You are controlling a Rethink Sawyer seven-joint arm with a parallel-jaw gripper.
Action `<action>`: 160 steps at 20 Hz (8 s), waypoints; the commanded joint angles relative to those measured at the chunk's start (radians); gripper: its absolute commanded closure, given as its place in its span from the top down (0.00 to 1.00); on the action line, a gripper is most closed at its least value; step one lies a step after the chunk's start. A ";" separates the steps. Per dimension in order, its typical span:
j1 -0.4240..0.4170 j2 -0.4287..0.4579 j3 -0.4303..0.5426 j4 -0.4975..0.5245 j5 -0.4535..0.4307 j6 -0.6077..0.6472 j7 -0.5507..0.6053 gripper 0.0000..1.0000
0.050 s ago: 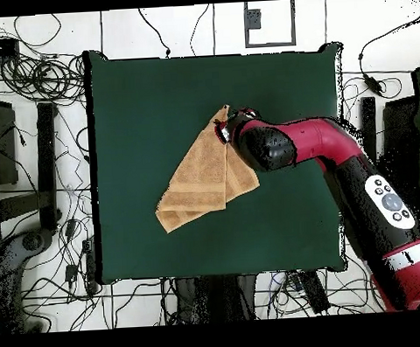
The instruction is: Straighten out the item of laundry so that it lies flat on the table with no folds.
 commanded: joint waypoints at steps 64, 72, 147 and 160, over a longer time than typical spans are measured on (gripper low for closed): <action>-0.062 -0.223 -0.201 0.497 -0.116 -0.284 0.183 1.00; -0.029 -0.135 -0.245 0.517 -0.006 -0.312 0.204 1.00; -0.065 -0.032 -0.248 0.328 0.044 -0.267 -0.096 1.00; -0.004 0.025 -0.288 0.310 0.001 -0.364 -0.016 1.00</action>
